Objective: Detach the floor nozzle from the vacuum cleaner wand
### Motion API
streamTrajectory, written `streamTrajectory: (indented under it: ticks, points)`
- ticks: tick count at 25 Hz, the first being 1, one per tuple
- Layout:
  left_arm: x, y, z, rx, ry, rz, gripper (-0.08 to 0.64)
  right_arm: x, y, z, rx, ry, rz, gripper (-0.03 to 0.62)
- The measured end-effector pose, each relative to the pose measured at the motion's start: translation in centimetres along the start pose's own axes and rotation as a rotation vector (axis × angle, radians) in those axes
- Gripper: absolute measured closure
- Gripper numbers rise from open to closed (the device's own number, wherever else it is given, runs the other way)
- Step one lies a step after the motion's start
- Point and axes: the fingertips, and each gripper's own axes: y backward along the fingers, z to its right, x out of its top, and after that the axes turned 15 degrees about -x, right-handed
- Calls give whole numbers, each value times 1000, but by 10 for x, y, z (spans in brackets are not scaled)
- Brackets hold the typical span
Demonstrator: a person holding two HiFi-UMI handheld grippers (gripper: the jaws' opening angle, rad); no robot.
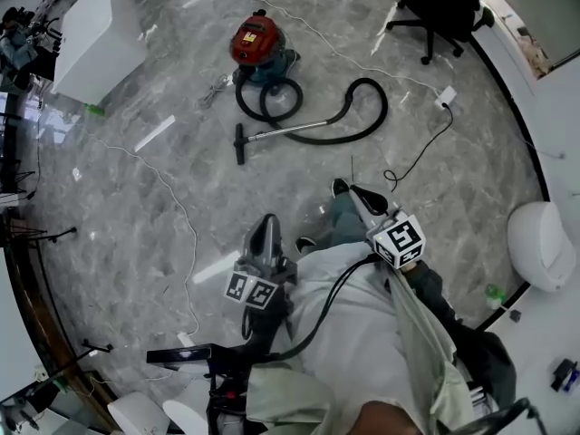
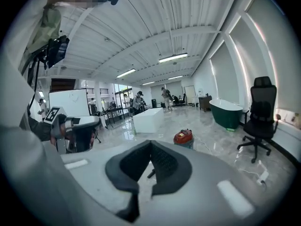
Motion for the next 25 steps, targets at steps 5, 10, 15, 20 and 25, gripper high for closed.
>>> streamTrajectory:
  ticks: [5, 10, 15, 20, 25]
  points:
    - [-1, 5, -1, -1, 12, 2, 555, -1, 3, -6, -11, 40, 14, 592]
    - [2, 16, -4, 18, 22, 9, 555, 0, -1, -23, 24, 72, 9, 592]
    - [8, 29, -8, 47, 18, 31, 555, 1, -5, -39, 42, 139, 7, 592]
    - [14, 29, -14, 86, 7, 48, 555, 3, -11, -39, 61, 176, -2, 592]
    - [15, 22, -35, 160, -3, 47, 555, -5, -54, -26, 112, 167, -25, 592]
